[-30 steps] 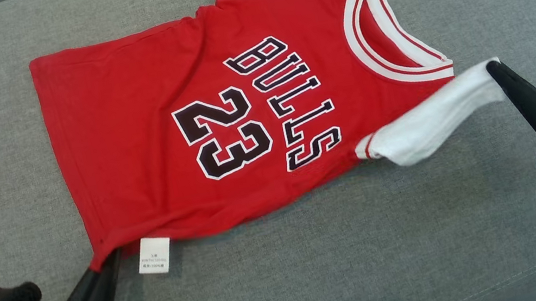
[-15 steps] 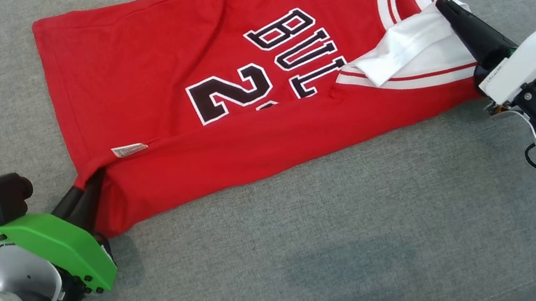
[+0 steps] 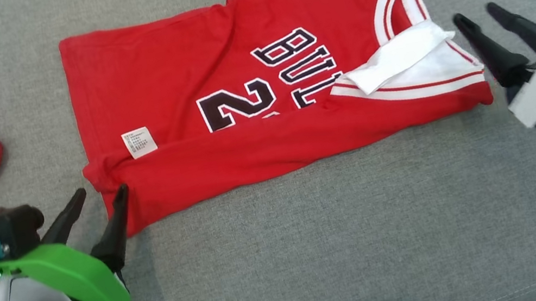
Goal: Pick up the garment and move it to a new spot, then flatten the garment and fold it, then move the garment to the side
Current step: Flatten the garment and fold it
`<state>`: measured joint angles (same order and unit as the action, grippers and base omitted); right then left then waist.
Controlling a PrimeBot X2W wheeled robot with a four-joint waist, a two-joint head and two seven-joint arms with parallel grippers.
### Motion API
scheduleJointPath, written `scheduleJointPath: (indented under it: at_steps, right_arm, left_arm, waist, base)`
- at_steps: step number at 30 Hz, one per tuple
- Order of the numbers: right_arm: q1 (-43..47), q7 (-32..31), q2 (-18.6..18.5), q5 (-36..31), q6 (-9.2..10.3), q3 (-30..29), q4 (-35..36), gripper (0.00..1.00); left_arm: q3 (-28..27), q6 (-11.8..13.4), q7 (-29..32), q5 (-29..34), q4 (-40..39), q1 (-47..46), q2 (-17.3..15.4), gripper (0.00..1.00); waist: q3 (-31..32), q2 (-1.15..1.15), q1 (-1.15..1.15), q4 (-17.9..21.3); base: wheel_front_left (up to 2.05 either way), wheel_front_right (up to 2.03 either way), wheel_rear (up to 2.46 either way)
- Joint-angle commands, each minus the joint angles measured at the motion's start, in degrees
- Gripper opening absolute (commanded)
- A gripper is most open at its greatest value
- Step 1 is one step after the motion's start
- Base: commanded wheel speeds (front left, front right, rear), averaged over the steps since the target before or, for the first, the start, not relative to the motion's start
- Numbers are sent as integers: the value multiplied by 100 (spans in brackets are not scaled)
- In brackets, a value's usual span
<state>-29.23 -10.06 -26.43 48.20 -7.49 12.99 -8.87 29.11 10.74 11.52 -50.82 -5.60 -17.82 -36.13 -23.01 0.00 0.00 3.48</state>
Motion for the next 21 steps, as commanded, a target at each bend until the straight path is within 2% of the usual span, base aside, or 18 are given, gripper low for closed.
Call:
scheduleJointPath:
  at_steps: [1, 4, 8, 10, 16, 21]
  right_arm:
    - [276, -200, -211, -227, 0, -119, 286, 100]
    - [695, -759, -443, -603, 0, -329, 735, 100]
    - [1052, -1361, -348, -1109, 0, -636, 1084, 100]
    - [1099, -1431, -299, -1263, 0, -712, 1121, 100]
    - [1135, -1652, 200, -1724, 1, -946, 916, 100]
    - [920, -1645, 352, -1964, 1, -961, 544, 100]
  left_arm:
    - [-87, 185, -56, -4, -346, 297, -135, 100]
    - [-150, 415, -42, -93, -880, 655, -209, 100]
    - [-70, 562, 50, -6, -1030, 802, -264, 100]
    - [-39, 571, 70, 18, -991, 789, -262, 100]
    - [54, 477, 159, -46, -657, 529, -94, 100]
    - [196, 399, 267, 11, -194, 346, -1, 100]
  waist:
    - [232, 0, 0, 57]
    - [180, 0, 0, 99]
    - [-26, 0, 0, 120]
    - [-79, 0, 0, 122]
    - [-325, 0, 0, 43]
    - [-437, 0, 0, -33]
  base:
    - [0, 0, 0]
    - [0, 0, 0]
    - [0, 0, 0]
    - [0, 0, 0]
    - [0, 0, 0]
    - [0, 0, 0]
